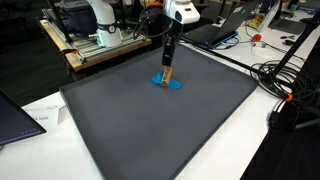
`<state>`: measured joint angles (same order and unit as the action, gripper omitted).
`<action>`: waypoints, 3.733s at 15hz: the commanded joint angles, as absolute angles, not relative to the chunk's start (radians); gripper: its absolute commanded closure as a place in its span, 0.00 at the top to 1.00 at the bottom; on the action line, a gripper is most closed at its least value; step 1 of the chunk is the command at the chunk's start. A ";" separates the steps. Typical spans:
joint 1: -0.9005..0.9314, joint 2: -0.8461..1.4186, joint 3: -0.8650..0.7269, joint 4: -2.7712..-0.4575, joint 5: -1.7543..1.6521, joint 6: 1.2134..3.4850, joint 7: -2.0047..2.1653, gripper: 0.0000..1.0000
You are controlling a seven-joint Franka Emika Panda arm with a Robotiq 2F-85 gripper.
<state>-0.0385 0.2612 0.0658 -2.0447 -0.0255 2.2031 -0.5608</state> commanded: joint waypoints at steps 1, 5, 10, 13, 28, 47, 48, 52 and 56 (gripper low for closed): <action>-0.040 0.261 0.067 -2.045 -0.026 2.201 -0.563 0.47; -0.041 0.258 0.067 -2.048 -0.026 2.201 -0.566 0.47; -0.041 0.254 0.061 -2.056 -0.037 2.196 -0.559 0.22; -0.041 0.249 0.054 -2.062 -0.049 2.186 -0.543 0.22; -0.026 0.210 0.030 -2.112 -0.163 2.131 -0.421 0.22; -0.040 0.270 0.031 -2.080 -0.145 2.070 -0.491 0.22; -0.041 0.272 0.030 -2.081 -0.146 2.070 -0.494 0.22; -0.042 0.273 0.028 -2.087 -0.147 2.072 -0.503 0.22; -0.044 0.277 0.026 -2.092 -0.146 2.077 -0.509 0.22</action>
<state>-0.0283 0.2466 0.0516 -2.0410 -0.0949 2.1362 -0.4819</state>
